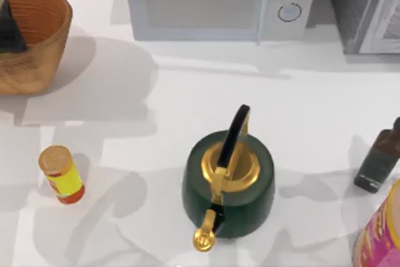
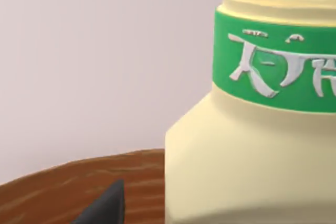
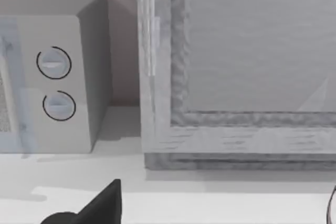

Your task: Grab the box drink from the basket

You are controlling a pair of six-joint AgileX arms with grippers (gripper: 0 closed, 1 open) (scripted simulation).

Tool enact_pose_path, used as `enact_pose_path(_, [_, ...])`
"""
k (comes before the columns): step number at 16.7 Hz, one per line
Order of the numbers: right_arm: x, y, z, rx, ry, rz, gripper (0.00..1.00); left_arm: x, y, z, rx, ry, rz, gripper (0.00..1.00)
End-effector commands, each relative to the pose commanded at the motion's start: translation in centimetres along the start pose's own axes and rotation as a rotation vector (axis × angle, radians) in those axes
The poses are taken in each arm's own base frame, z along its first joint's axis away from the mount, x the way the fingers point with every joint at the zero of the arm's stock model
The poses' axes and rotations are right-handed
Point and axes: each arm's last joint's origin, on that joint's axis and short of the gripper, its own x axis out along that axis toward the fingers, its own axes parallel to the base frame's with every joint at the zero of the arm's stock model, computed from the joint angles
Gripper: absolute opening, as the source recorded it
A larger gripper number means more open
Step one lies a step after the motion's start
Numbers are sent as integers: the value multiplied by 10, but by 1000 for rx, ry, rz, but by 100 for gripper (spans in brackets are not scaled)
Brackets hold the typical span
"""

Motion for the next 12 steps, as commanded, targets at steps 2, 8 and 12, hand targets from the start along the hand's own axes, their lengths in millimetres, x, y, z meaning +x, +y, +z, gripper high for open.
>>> enact_pose_path(2, [0,0,0,0,0,0,100,12,0,0,0,0,0,100])
enact_pose_path(8, [0,0,0,0,0,0,100,36,1,-1,0,-1,0,100])
enact_pose_path(12, [0,0,0,0,0,0,100,36,1,-1,0,-1,0,92])
